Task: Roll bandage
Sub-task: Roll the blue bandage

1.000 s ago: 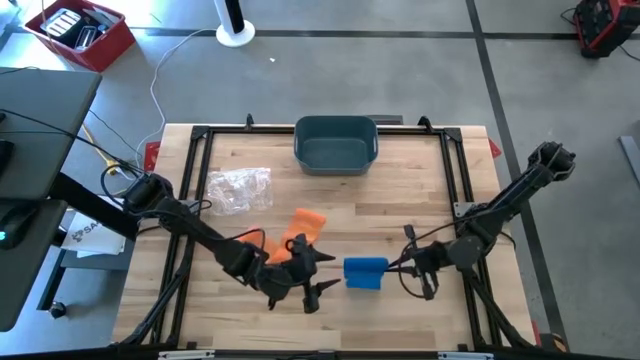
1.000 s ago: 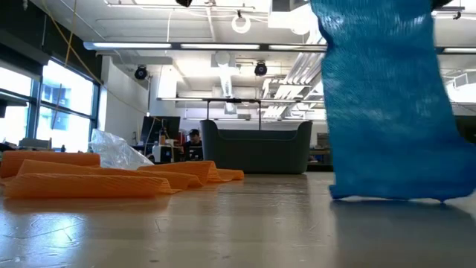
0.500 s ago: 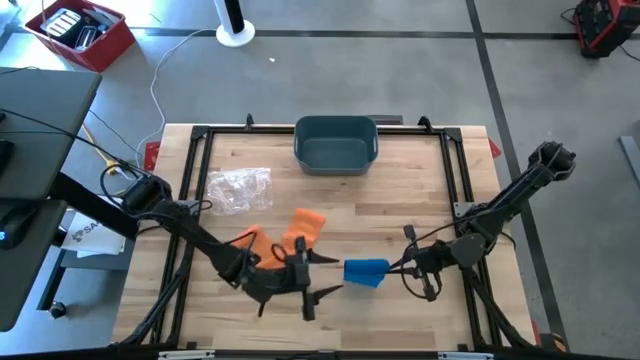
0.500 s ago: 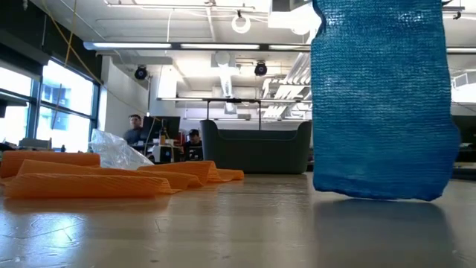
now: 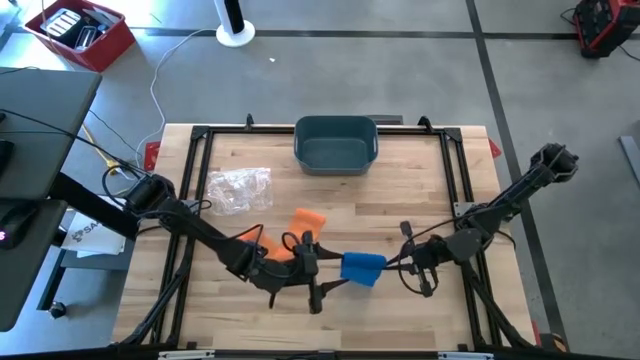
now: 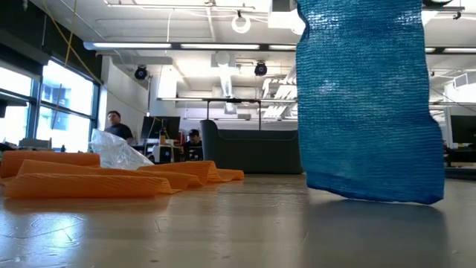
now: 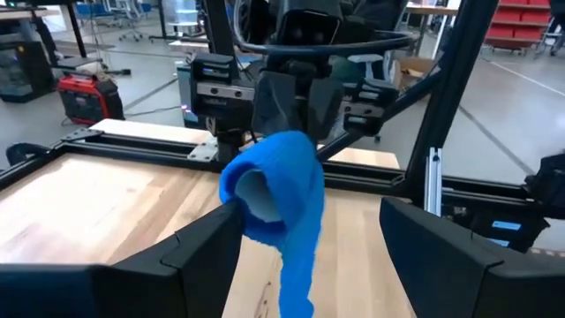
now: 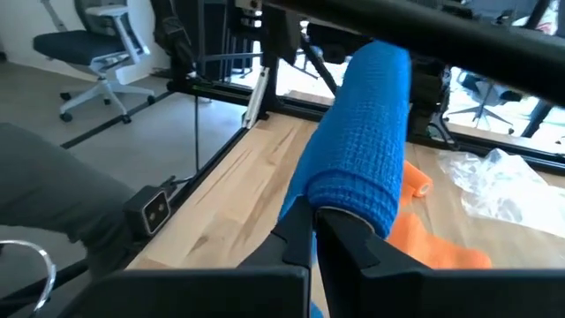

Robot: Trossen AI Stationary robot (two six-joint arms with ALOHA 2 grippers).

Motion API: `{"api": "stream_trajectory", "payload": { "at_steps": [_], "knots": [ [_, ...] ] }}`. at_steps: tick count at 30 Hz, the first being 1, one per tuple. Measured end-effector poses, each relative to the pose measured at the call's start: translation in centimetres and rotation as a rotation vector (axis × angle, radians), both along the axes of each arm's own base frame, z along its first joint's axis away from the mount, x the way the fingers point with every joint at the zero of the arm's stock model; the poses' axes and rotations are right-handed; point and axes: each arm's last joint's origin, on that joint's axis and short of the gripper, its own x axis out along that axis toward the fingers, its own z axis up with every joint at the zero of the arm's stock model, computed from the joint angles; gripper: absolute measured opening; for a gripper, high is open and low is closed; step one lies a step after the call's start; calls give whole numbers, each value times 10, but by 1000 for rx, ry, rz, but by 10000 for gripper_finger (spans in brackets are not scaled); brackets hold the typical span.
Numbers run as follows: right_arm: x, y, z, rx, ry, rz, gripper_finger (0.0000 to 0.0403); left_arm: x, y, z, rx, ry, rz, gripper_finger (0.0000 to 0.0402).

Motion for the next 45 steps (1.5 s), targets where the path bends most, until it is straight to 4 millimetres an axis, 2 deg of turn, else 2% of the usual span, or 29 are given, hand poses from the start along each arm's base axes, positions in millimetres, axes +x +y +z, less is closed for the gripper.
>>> {"api": "stream_trajectory", "payload": {
  "at_steps": [12, 21, 29, 36, 45],
  "knots": [
    [3, -5, -3, -10, 29, 2, 0, 2, 2, 2, -13, -13, -24, 264],
    [2, -6, -5, 3, 57, -16, 0, -5, -11, -3, 7, 26, -76, 264],
    [3, -6, -5, 14, 59, -18, 0, -2, -5, -3, 10, 27, -53, 264],
    [2, -6, -6, 15, 67, -24, 0, -10, -16, -1, 68, 23, -39, 264],
    [2, -5, -5, 16, 61, -18, 0, -2, -2, -1, 12, 22, -18, 264]
  ]
}}
